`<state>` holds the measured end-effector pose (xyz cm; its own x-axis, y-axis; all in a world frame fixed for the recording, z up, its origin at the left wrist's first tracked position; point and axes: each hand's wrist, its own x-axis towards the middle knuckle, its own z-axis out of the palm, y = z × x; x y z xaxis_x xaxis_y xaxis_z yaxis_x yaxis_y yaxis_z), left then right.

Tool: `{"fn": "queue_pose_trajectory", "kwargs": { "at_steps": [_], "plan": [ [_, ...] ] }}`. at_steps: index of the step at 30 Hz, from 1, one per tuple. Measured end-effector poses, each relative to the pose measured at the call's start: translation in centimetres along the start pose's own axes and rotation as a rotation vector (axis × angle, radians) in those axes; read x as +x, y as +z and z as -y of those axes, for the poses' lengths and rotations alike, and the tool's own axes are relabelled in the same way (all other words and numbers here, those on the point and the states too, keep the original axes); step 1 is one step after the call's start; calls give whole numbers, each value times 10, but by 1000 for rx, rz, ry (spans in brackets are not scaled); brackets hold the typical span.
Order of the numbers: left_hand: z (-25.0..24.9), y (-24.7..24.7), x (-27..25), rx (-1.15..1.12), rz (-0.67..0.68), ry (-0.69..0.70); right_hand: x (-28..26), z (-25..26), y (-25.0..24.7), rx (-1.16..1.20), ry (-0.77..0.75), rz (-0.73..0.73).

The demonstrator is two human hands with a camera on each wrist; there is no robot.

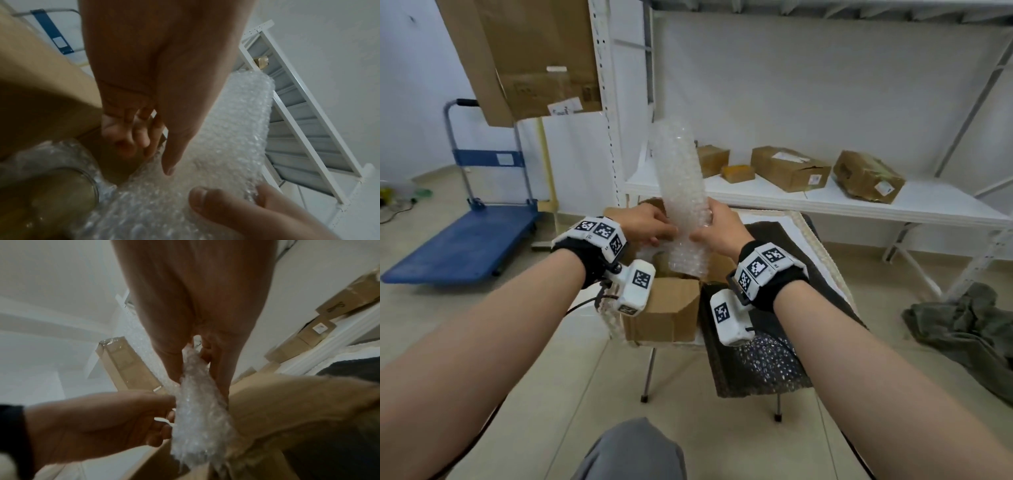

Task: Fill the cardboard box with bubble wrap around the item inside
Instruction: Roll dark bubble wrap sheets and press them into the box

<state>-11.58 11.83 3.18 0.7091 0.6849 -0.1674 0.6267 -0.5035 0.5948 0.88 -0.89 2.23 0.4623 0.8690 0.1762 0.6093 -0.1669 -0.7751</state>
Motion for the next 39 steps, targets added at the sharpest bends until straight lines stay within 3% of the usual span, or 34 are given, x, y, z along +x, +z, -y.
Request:
{"fn": "queue_pose_trajectory", "kwargs": {
  "at_steps": [4,9,12,16,22,24,27,31,34,39],
  "plan": [
    [-11,16,-4,-325,182,-33,5,1,9,-254,-37,13],
    [-8,29,5,-389,319,-44,9,6,10,-573,-19,143],
    [-1,33,13,-443,366,-114,13,9,6,-538,8,192],
    [4,38,17,-490,371,-185,16,8,6,-444,-1,140],
    [12,35,23,-362,415,-162,14,4,17,-443,11,246],
    [13,28,30,-296,343,-119,17,-1,24,-456,36,252],
    [8,13,43,-188,120,-17,15,-5,29,-420,70,280],
    [-8,-3,50,35,-7,148,13,-7,31,-405,67,294],
    [-16,-5,59,28,-94,279,15,-7,29,-417,90,322],
    [-11,1,83,-88,-123,424,22,-10,28,-376,107,375]
  ]
}}
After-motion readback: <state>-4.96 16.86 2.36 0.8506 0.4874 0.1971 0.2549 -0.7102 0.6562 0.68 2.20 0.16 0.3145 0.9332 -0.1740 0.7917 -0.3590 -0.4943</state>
